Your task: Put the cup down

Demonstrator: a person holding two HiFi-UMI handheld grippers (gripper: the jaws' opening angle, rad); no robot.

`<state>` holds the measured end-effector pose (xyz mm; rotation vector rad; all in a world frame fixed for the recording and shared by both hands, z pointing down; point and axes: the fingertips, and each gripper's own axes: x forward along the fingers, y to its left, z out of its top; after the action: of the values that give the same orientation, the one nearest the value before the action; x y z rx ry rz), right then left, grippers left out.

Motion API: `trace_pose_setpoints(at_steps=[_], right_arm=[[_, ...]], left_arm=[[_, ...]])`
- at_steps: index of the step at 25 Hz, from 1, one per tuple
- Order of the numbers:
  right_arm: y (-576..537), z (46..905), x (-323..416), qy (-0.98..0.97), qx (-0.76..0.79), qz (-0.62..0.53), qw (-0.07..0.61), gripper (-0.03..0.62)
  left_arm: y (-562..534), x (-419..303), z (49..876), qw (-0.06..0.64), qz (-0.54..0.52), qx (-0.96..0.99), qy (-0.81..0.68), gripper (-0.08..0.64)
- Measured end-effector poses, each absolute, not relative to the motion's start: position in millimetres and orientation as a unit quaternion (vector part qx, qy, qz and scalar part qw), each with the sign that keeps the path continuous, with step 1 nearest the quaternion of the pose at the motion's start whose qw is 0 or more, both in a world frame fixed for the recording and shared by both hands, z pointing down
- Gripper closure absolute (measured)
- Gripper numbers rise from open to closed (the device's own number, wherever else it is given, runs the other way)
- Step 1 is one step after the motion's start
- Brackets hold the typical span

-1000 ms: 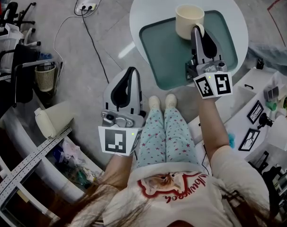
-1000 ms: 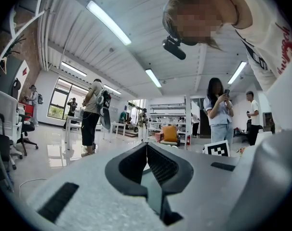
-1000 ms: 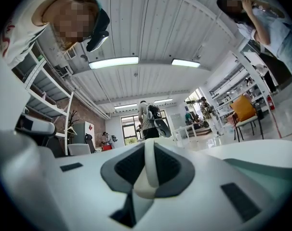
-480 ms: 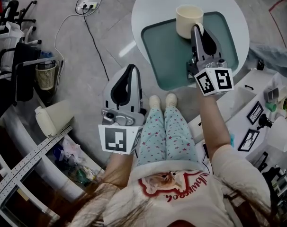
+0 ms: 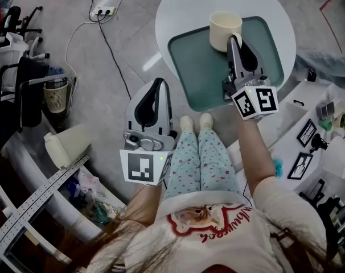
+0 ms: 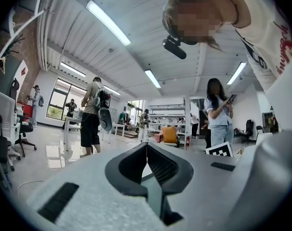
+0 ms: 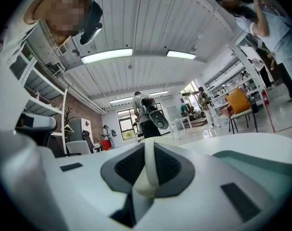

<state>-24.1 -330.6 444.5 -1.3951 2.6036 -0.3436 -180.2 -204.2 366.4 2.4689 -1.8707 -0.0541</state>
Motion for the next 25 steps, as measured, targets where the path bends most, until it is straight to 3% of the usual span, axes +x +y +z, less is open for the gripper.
trace_pose_setpoints(at_steps=[25], right_arm=[[-307.3, 462.9, -21.8, 0.868, -0.473, -0.149, 0.027, 0.535]], left_arm=[[-201.0, -166.3, 364.0, 0.019, -0.028, 0.804, -0.594, 0.546]])
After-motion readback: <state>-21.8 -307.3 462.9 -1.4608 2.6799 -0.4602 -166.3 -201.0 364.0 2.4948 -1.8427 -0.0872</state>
